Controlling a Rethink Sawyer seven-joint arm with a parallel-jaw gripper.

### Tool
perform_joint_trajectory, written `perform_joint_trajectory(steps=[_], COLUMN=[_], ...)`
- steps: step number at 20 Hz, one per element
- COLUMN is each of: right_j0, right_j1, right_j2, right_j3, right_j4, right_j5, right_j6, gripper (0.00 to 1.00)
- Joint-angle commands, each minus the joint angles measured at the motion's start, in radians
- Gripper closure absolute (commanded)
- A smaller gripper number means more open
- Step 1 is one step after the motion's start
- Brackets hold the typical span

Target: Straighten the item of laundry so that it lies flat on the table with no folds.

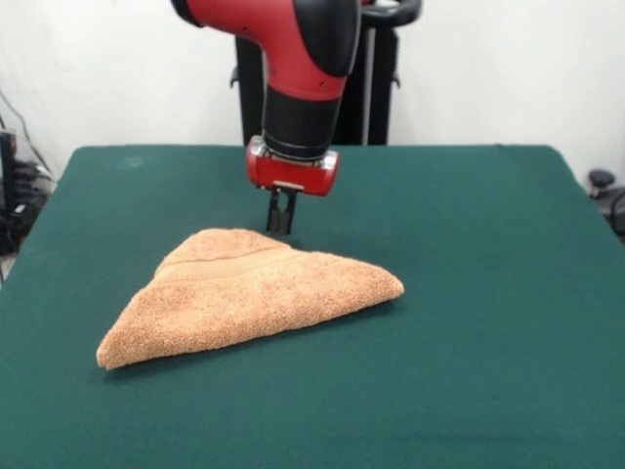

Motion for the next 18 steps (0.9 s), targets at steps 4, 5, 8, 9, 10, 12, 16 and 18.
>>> perform_joint_trajectory(steps=[4, 5, 8, 9, 10, 12, 16, 18], right_j0=[0.071, 0.074, 0.076, 0.078, 0.074, 0.071, 0.063, 0.056], right_j1=[-0.013, -0.013, -0.018, -0.017, -0.015, -0.010, 0.002, 0.013], right_j2=[0.070, 0.069, 0.066, 0.066, 0.068, 0.069, 0.076, 0.083], right_j3=[-0.054, -0.057, -0.067, -0.070, -0.069, -0.071, -0.068, -0.071], right_j4=[0.042, 0.044, 0.046, 0.046, 0.045, 0.042, 0.035, 0.031], right_j5=[0.118, 0.122, 0.139, 0.141, 0.138, 0.131, 0.109, 0.097], right_j6=[0.164, 0.164, 0.161, 0.160, 0.161, 0.160, 0.160, 0.157], gripper=[1.00, 1.00, 1.00, 1.00, 1.00, 1.00, 1.00, 1.00])
